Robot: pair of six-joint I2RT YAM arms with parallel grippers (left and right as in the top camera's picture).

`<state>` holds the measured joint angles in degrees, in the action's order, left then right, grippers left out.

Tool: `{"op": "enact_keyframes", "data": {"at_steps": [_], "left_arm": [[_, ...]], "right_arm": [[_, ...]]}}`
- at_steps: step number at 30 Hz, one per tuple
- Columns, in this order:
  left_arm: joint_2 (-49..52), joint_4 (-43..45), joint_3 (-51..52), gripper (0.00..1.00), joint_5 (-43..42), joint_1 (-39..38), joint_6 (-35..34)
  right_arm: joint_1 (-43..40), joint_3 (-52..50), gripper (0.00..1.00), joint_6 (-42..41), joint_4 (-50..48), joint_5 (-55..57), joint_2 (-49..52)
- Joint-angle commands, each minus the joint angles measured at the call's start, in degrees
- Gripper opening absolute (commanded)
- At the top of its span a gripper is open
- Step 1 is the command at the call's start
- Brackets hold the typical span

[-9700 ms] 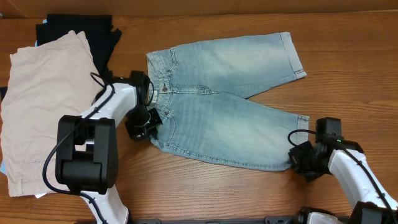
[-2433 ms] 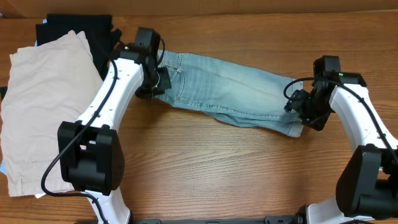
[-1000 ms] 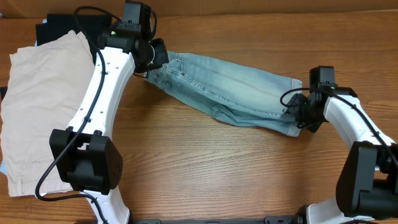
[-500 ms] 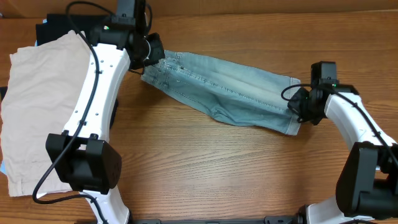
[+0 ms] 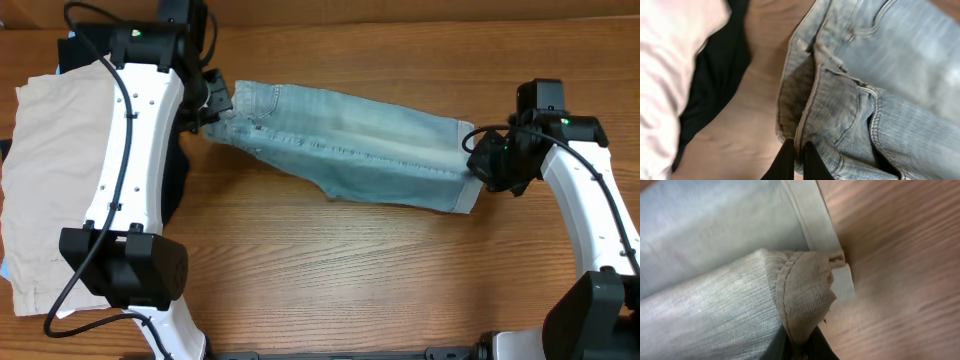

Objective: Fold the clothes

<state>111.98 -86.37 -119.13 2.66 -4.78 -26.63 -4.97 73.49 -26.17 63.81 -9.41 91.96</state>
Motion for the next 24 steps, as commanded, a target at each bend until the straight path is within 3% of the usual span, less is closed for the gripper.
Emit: {"op": "enact_keyframes", "data": {"at_steps": [1,8,13,24], "left_arm": [[-1.11,-2.49,-1.97,0.04,6.54,3.06,-0.83],[-1.14,-10.51,-1.97,0.04,6.38,3.52,-0.72],[-1.25,-10.45,-1.79,0.04,5.75,3.52,2.43],[0.39,-3.37,-1.53,0.04,8.81,3.54,-0.87]], "right_arm": [[-0.35,1.27,0.04,4.35,1.81,-0.9,-2.78],[-0.35,1.27,0.04,8.63,5.62,-6.16,-9.6],[-0.35,1.27,0.04,9.66,6.49,-6.1,-12.46],[1.53,1.2,0.04,9.68,-4.04,-5.25,-3.41]]}}
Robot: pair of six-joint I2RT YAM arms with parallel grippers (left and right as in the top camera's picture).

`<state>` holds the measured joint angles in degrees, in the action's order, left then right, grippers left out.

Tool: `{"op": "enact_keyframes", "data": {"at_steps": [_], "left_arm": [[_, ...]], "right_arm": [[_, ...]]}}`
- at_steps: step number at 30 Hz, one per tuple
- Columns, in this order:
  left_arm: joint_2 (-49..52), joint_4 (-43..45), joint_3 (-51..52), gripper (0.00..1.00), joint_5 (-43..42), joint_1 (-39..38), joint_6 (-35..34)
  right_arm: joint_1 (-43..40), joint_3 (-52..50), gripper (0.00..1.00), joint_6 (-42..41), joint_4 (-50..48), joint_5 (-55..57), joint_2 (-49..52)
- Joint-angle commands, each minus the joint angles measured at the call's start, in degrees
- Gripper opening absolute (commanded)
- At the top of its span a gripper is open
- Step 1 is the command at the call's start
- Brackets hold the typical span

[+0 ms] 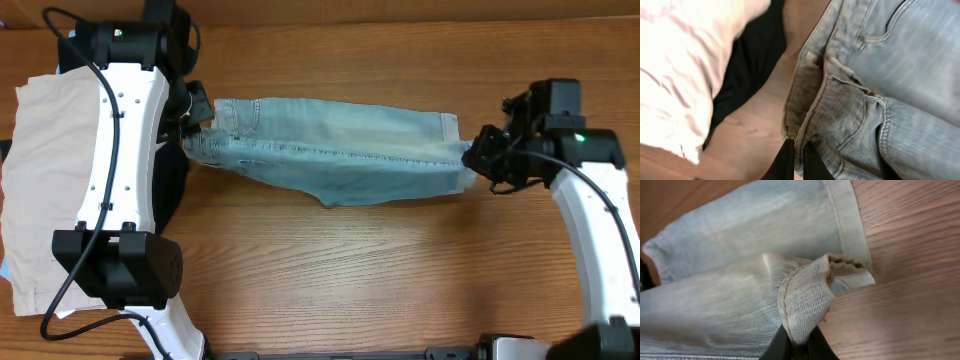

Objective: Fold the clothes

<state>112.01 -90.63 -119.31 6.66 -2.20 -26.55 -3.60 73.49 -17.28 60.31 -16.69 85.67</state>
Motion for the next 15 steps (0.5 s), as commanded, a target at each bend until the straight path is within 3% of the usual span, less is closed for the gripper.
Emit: {"op": "enact_keyframes", "data": {"at_steps": [1,9,15], "left_arm": [[0.87,1.18,-1.29,0.04,4.81,0.96,-0.94],[6.75,2.69,-1.29,0.04,4.26,0.94,-0.92],[13.14,13.33,-1.29,0.04,3.8,0.94,-0.92]], "right_arm": [[0.39,1.2,0.04,0.81,-0.52,2.03,4.22],[0.98,1.2,0.04,0.79,-4.04,2.69,10.4],[1.16,1.14,0.11,0.57,-15.13,3.1,13.35]]}}
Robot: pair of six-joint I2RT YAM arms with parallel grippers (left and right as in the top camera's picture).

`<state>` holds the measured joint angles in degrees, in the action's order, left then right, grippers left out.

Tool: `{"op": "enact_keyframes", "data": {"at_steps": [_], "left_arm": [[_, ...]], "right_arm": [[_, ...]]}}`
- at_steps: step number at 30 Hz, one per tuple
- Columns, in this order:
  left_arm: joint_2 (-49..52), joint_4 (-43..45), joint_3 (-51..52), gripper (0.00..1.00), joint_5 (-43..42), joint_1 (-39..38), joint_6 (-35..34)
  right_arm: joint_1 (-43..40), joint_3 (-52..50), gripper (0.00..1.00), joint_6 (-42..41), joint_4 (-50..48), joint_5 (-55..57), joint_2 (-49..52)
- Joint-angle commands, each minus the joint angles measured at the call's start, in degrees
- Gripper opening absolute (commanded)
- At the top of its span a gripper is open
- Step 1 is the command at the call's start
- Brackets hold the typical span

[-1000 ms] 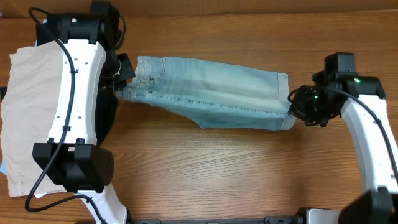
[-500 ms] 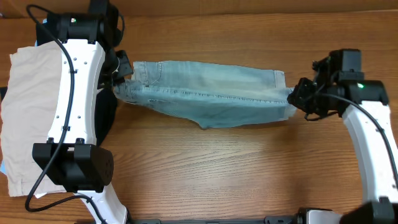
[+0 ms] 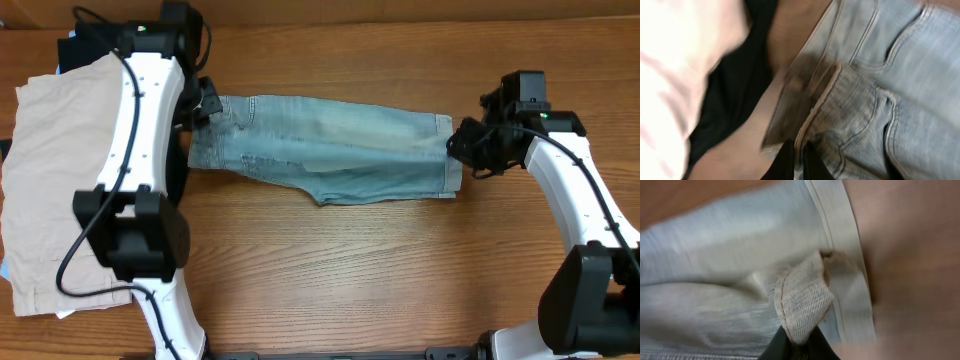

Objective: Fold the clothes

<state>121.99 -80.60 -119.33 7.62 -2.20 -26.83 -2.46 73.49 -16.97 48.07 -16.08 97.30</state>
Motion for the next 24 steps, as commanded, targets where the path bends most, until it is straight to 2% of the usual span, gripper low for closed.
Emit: {"op": "enact_keyframes", "data": {"at_steps": [1,3,4,5,6,7,8,9,10,11,16,21,24], "left_arm": [[4.04,6.01,-1.27,0.04,2.84,0.94,-0.66],[5.42,12.2,-1.27,0.04,2.78,0.9,-0.68],[5.99,15.67,-1.27,0.04,2.67,0.85,-0.66],[6.23,19.28,-1.27,0.04,2.64,0.76,-0.63],[6.58,22.23,-1.27,0.16,2.64,0.68,-0.61],[6.64,25.24,-1.27,0.38,2.64,0.61,-0.61],[6.71,27.8,-1.27,0.62,2.6,0.57,-0.61],[6.71,29.81,-1.27,0.82,2.56,0.55,-0.61],[6.69,31.26,-1.27,0.95,2.4,0.48,-0.59],[6.67,32.94,-1.31,1.0,2.4,0.42,-0.55],[6.58,30.82,-3.96,1.0,1.79,0.42,3.43],[6.58,16.33,-8.79,1.0,1.2,0.46,5.55],[6.58,11.06,-8.9,1.0,-0.61,0.46,7.48]], "right_arm": [[0.15,1.14,0.14,0.24,-4.87,2.49,2.19],[0.68,1.14,0.23,-0.02,-10.34,2.51,3.8],[1.07,1.14,0.33,-0.66,-13.27,2.51,4.74],[1.44,1.14,0.47,-1.05,-16.13,2.49,5.79],[1.84,1.14,0.63,-1.03,-18.84,2.51,6.84],[2.12,1.14,0.87,-1.03,-20.81,2.51,7.58],[2.34,1.14,0.98,-1.05,-22.75,2.49,8.39],[2.47,1.14,1.0,-1.05,-24.2,2.49,8.9],[2.56,1.14,1.0,-1.16,-25.14,2.49,9.05],[2.56,1.16,1.0,-1.44,-25.59,2.49,9.05],[2.32,1.79,1.0,-1.42,-22.23,2.49,8.13],[1.25,1.66,1.0,-1.2,-9.31,2.73,7.96],[1.22,0.48,1.0,-1.22,-4.02,3.02,8.24]]}}
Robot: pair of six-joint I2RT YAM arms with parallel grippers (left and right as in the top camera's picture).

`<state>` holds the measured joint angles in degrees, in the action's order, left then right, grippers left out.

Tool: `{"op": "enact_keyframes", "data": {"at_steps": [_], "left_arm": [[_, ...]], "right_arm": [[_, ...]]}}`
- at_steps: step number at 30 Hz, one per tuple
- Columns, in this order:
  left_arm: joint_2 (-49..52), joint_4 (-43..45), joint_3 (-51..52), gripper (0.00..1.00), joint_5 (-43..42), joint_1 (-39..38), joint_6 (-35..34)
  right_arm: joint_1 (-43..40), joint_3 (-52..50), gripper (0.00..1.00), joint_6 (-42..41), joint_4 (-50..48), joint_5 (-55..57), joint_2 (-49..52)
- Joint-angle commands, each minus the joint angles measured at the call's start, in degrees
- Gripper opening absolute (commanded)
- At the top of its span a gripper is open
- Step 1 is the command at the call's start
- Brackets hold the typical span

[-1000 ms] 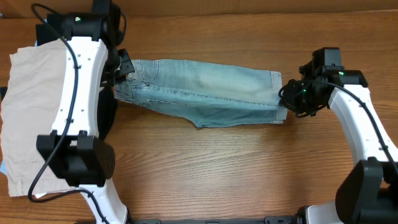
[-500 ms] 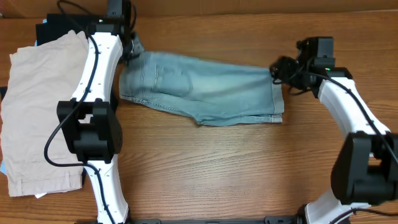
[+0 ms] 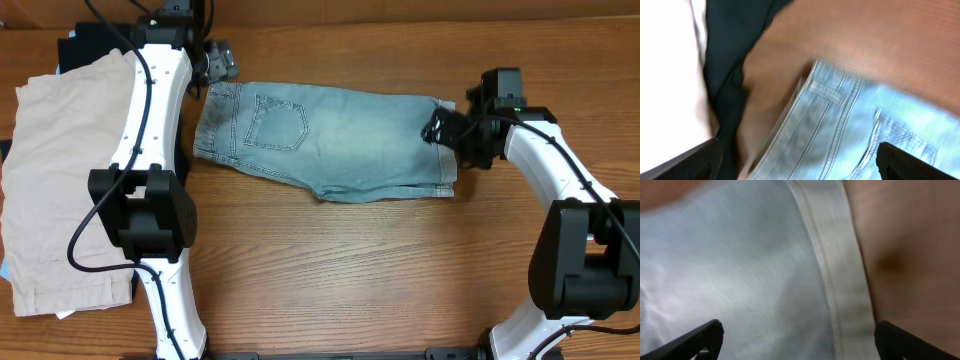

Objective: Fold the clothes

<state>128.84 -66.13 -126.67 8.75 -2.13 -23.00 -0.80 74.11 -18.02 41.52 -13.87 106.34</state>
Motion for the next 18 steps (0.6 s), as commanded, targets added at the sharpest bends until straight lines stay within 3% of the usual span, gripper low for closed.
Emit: {"op": "enact_keyframes", "data": {"at_steps": [1,6,11,14,18], "left_arm": [[-0.24,-4.33,-1.44,1.0,-2.34,0.39,4.13],[-0.24,-6.29,-1.2,1.0,-2.8,0.28,5.09],[-0.24,-6.27,-1.2,1.0,-2.82,0.24,5.05],[-0.22,-6.51,-1.2,1.0,-2.82,0.24,5.07],[-0.13,-6.71,-1.2,1.0,-2.8,0.24,5.05]], "right_arm": [[-0.35,-0.66,1.0,-0.17,2.89,0.85,-0.76],[-0.28,-5.18,0.98,-0.17,1.07,2.03,-0.76],[-0.28,-8.59,0.82,-0.28,-2.27,4.83,-0.76],[-0.28,-10.21,0.79,-1.6,-3.72,6.43,-0.76],[-0.28,-11.85,0.68,-2.36,-5.07,6.69,-0.76]]}}
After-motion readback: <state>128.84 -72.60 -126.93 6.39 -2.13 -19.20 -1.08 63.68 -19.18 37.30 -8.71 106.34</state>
